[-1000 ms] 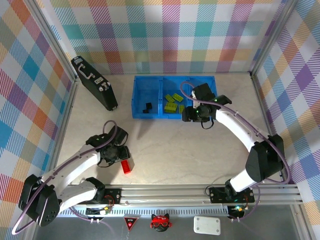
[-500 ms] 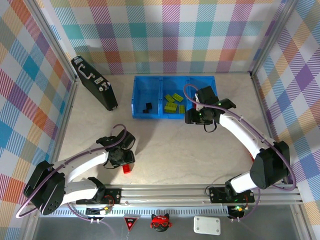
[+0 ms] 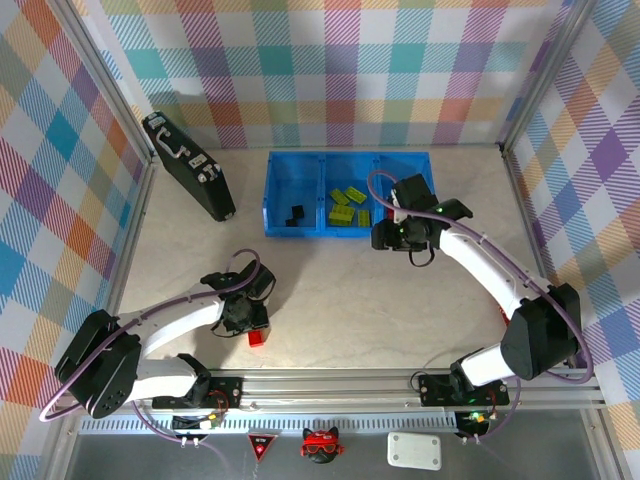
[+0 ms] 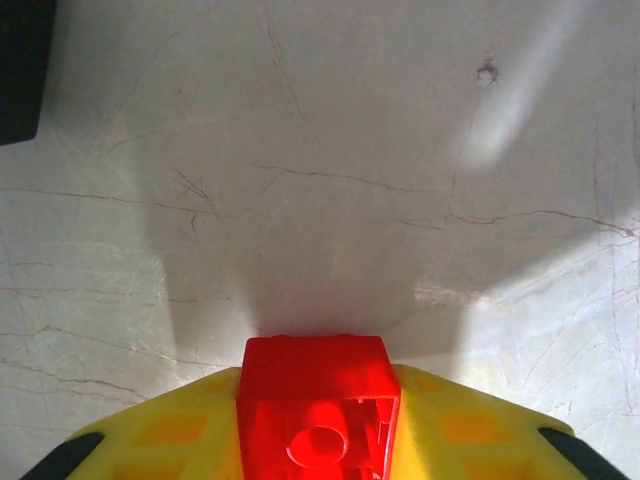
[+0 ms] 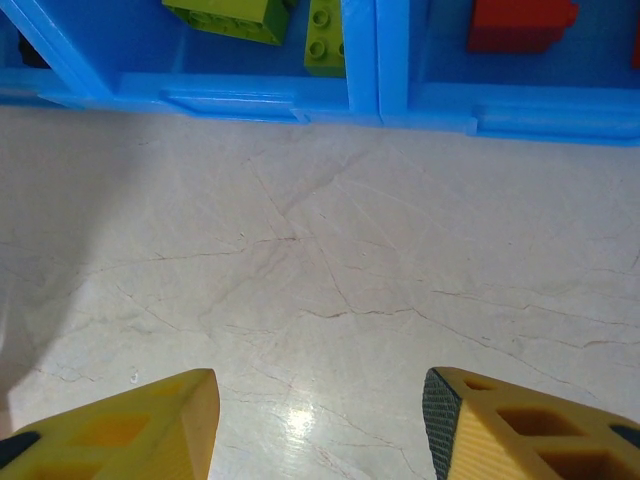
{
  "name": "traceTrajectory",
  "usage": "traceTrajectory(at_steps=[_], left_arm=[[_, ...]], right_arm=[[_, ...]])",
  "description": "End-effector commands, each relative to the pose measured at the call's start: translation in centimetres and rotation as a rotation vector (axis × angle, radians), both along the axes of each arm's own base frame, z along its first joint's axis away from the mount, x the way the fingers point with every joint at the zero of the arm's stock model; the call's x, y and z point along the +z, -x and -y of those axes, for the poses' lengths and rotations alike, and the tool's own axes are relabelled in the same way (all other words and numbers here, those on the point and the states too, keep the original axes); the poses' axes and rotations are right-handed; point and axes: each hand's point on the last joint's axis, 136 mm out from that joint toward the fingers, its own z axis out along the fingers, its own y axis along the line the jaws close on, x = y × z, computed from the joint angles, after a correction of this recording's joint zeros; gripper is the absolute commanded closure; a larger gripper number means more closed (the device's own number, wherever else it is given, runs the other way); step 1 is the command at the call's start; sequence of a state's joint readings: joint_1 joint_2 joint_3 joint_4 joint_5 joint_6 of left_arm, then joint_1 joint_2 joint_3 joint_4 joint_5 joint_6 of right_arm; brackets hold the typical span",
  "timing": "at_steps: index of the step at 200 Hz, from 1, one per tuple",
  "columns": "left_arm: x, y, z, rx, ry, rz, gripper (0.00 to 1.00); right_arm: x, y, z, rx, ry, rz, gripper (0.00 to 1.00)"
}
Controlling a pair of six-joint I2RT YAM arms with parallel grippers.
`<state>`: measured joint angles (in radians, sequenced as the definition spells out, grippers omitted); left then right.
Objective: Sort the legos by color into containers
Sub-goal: Pick up the lego from the bottom-left of the table.
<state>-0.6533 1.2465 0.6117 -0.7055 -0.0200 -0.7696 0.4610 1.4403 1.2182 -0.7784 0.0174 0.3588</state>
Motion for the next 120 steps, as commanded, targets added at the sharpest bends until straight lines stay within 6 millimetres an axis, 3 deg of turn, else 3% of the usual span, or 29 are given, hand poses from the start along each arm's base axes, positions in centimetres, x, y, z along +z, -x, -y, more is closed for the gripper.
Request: traceTrajectory(at_steps=[1, 74, 120], left_arm=[[0.5, 0.1, 0.2, -0.005, -0.003, 0.002, 0.71], [2.7, -1.6, 1.7, -0.034, 0.042, 0.057, 0.78], [5.8, -4.2, 4.8, -0.041, 0.172, 0.146, 0.78]], right_arm=[[0.4, 0.7, 0.4, -0.011, -0.003, 0.005, 0.42], [0.0, 1.8, 0.8, -0.007, -0.008, -0.004, 0.43], [0.4, 3.8, -1.2, 0.079, -0.150, -0.020, 0.42]])
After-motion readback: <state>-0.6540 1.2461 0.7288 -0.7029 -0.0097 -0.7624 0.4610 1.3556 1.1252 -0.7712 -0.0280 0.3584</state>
